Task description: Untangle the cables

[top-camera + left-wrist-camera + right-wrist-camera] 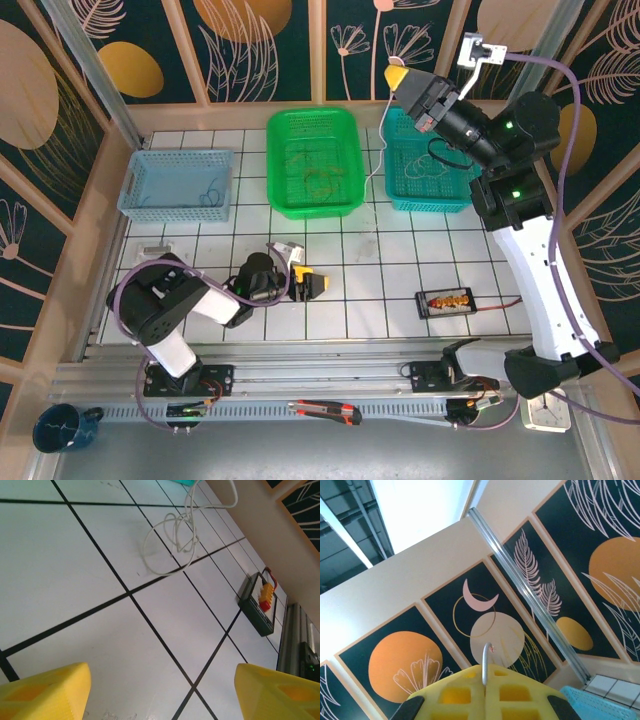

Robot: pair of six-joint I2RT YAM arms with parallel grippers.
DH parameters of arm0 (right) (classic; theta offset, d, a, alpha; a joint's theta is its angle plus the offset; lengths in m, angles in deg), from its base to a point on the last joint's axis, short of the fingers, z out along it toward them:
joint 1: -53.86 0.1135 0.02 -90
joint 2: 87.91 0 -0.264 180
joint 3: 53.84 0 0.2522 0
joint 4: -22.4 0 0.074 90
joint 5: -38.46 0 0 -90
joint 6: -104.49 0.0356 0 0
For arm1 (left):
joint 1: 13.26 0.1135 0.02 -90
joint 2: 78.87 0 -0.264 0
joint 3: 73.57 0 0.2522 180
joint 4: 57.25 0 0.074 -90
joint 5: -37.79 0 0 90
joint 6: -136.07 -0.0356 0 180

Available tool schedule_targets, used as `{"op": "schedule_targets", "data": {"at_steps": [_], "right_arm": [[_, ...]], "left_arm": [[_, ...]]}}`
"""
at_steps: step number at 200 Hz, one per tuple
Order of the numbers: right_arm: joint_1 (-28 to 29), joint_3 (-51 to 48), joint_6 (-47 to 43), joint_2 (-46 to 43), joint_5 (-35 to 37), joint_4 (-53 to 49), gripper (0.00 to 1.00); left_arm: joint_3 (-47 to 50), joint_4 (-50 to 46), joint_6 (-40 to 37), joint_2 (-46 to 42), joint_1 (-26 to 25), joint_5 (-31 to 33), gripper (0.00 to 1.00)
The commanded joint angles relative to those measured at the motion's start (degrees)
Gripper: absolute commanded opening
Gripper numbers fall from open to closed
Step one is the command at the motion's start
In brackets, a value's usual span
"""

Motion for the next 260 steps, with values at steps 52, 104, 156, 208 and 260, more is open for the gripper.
{"op": "schedule_targets", "data": {"at_steps": [52,104,156,208,260], "right_arm": [[6.58,6.69,-1.94,3.70,3.60,3.59,0.00],[11.75,9.40,-4.20,5.57,5.88,2.54,0.00],[13.81,11.35,-5.80,6.27,6.88,1.00,0.00],[13.83,12.59,-8.36,5.94,8.72,-1.16,0.00],[1.31,14.38,-15.44,-0.31,16.43,-8.20,0.00]], "left_arm": [[-2.90,1.83,-1.51,3.89,-2.31,-4.94,0.78],[-4.76,2.49,-1.84,5.24,-2.78,-2.88,0.74],[-4.70,2.73,-2.35,6.32,-2.79,-1.74,0.61],[-4.77,2.39,-3.05,5.93,-2.80,-0.51,0.09],[-2.25,-1.36,-3.98,2.07,-2.80,3.75,0.00]]}}
